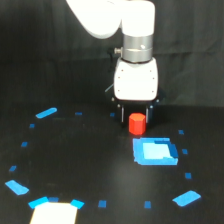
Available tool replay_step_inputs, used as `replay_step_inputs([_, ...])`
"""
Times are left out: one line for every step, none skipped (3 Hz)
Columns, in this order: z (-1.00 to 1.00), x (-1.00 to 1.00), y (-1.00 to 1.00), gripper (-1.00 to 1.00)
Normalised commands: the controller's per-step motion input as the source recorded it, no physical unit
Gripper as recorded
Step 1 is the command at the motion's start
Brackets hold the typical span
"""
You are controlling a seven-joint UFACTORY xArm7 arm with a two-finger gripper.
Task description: Pick up the red object from the table
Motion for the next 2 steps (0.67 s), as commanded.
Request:
replay_step_inputs([-0.34, -0.32, -0.06, 0.67])
replay_step_inputs([-0.41, 1.0, 0.77, 1.0])
